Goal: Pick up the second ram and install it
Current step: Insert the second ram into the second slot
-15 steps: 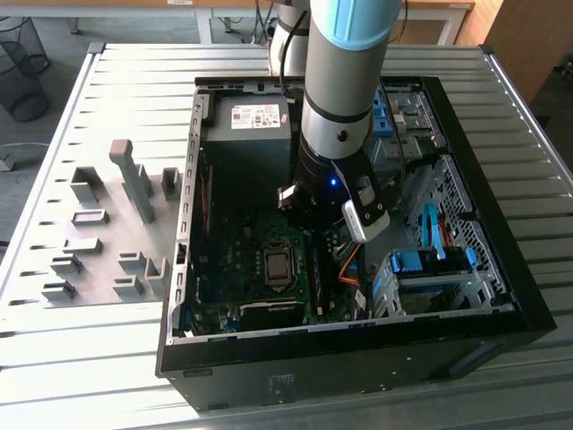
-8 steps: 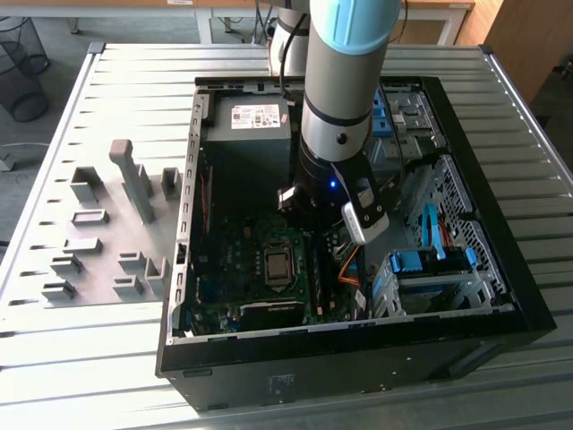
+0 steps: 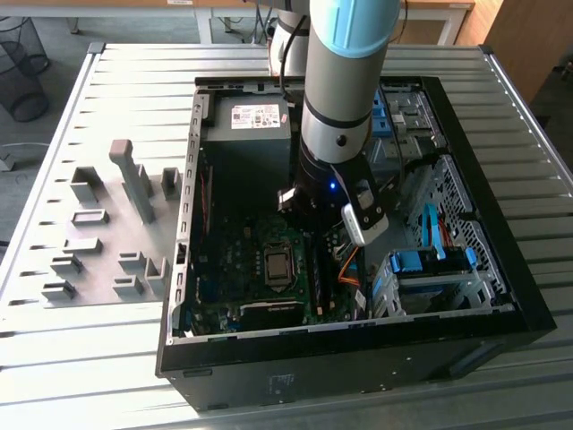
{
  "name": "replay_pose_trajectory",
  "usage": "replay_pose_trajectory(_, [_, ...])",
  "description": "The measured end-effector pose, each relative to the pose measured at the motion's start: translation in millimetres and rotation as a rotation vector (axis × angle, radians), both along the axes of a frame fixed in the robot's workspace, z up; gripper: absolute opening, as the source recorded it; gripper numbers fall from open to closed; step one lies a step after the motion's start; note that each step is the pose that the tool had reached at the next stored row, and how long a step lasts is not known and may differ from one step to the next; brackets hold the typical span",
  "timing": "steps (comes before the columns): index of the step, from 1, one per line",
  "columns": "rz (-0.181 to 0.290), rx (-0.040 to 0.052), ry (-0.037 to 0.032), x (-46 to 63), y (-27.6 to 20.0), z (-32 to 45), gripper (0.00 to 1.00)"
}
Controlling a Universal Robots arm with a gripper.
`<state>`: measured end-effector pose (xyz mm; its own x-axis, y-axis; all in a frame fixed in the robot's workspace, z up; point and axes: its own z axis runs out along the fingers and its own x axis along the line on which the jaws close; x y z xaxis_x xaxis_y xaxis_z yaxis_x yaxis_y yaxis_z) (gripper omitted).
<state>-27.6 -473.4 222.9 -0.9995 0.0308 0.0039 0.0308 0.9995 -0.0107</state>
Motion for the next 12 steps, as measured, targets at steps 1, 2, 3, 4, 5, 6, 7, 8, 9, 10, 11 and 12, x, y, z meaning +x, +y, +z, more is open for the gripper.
replay_pose_trajectory(1, [0.0,0.0001,0.0,0.0,0.0,-0.5,0.13])
replay_pose_trajectory(2, [0.0,0.0001,0.0,0.0,0.0,-0.9,0.13])
replay_pose_trajectory(3, [0.0,0.0001,0.0,0.0,0.0,-1.3,0.13])
replay_pose_trajectory(4, [0.0,0.0001,0.0,0.0,0.0,-1.5,0.13])
replay_pose_trajectory(5, [-0.001,0.0003,0.0001,0.0,0.0,-1.8,0.13])
replay_pose_trajectory(6, [-0.001,0.0005,0.0001,0.0,0.0,-2.0,0.13])
replay_pose_trajectory(7, [-0.001,0.001,0.0,0.0,0.0,-2.4,0.13])
replay_pose_trajectory(8, [-0.001,0.001,0.0,0.1,0.0,-2.5,0.13])
replay_pose_trajectory(9, [-0.001,0.001,0.0,0.1,0.0,-2.5,0.13])
replay_pose_trajectory(10, [-0.001,0.001,0.0,0.1,0.0,-2.5,0.13])
replay_pose_trajectory(11, [0.0,0.001,0.0,0.6,0.0,-2.5,0.13])
replay_pose_trajectory(12, [0.0,0.0011,0.0,1.1,0.0,-2.6,0.13])
